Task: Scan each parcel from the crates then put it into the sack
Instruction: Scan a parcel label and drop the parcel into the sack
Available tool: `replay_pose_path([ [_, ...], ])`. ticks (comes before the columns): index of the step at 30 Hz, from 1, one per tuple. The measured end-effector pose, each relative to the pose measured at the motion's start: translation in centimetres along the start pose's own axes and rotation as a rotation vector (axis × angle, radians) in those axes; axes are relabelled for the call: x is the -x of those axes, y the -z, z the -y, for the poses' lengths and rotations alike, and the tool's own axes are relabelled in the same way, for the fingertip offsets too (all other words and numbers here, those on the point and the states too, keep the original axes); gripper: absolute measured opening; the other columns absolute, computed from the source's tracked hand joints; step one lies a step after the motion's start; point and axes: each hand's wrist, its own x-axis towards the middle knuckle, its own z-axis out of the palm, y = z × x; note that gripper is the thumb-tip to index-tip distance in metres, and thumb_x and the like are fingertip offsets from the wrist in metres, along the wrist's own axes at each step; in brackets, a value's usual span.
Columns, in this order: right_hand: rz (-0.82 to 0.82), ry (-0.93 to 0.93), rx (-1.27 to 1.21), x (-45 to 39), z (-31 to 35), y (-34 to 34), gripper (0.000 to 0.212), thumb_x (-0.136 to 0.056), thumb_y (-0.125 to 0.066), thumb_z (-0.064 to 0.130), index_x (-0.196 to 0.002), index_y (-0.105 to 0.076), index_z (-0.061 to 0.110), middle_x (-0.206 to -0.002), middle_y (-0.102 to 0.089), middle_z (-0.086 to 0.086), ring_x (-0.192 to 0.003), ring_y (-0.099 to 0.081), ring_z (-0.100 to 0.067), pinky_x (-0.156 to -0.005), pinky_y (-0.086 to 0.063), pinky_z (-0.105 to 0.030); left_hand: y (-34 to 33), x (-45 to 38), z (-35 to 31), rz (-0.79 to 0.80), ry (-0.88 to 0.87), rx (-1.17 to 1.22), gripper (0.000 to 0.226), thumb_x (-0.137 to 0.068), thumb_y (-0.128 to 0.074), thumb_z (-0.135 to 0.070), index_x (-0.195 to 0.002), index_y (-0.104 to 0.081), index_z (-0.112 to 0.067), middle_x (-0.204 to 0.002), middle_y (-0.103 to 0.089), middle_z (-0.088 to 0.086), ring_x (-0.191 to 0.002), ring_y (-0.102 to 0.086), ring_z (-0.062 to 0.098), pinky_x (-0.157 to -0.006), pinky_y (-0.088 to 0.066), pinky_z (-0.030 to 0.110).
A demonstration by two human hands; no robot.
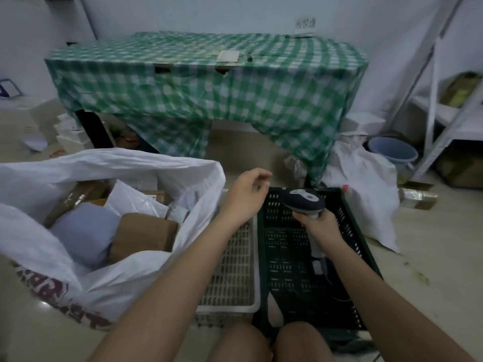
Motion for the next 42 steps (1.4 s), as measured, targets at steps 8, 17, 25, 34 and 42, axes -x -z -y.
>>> replay_pose_path([
  [8, -0.122, -0.129, 0.011, -5.2, -7.3, 4.9, 0.052, -0.084, -0.074, 0.014, -0.131, -0.053, 0.002, -0.128, -0.060, -0.013, -0.113, -0.057, -0.027, -0.086, -0.043, -0.031, -12.2, -4.8, 4.8, 0.232, 0.262, 0.013, 0.022, -0.098, -0.050, -0.017, -0.118, -0.060, -0.017, -0.110, -0.059, -0.003, -0.107, -0.056, 0.014, -0.089, -0.043, 0.023],
  [17, -0.238, -0.281, 0.000, -10.2, -18.1, 7.1, 0.048, -0.088, -0.069, 0.020, -0.132, -0.053, 0.009, -0.124, -0.060, -0.007, -0.105, -0.057, -0.019, -0.087, -0.045, -0.032, -23.5, -8.5, 13.6, 0.419, 0.493, -0.031, 0.027, -0.099, -0.048, -0.020, -0.124, -0.058, -0.016, -0.120, -0.060, 0.001, -0.107, -0.056, 0.018, -0.083, -0.043, 0.025],
  [25, -0.278, -0.461, 0.028, -12.2, -26.3, 6.0, 0.044, -0.088, -0.068, 0.017, -0.128, -0.054, 0.004, -0.118, -0.061, -0.008, -0.111, -0.056, -0.021, -0.085, -0.041, -0.026, -31.6, -6.3, 22.1, 0.641, 0.682, -0.116, 0.032, -0.098, -0.053, -0.023, -0.129, -0.053, -0.015, -0.127, -0.057, 0.003, -0.096, -0.057, 0.015, -0.079, -0.046, 0.025],
  [34, -0.080, -0.610, 0.048, -12.8, -30.5, 3.8, 0.032, -0.086, -0.068, 0.016, -0.115, -0.059, 0.007, -0.091, -0.063, -0.005, -0.082, -0.059, -0.020, -0.066, -0.043, -0.026, -33.5, -0.6, 29.2, 1.280, 0.678, -0.647, 0.048, -0.085, -0.071, -0.023, -0.127, -0.053, -0.008, -0.127, -0.055, 0.013, -0.108, -0.056, 0.028, -0.091, -0.049, 0.035],
  [42, -0.019, -0.602, 0.020, -11.9, -30.7, 3.3, 0.023, -0.085, -0.070, 0.013, -0.106, -0.060, 0.011, -0.078, -0.061, 0.003, -0.067, -0.056, -0.008, -0.053, -0.041, -0.016, -33.6, 4.4, 30.1, 1.197, 0.834, -0.839, 0.088, -0.092, -0.063, -0.023, -0.153, -0.001, -0.007, -0.153, -0.022, 0.022, -0.135, -0.034, 0.036, -0.103, -0.038, 0.037],
])
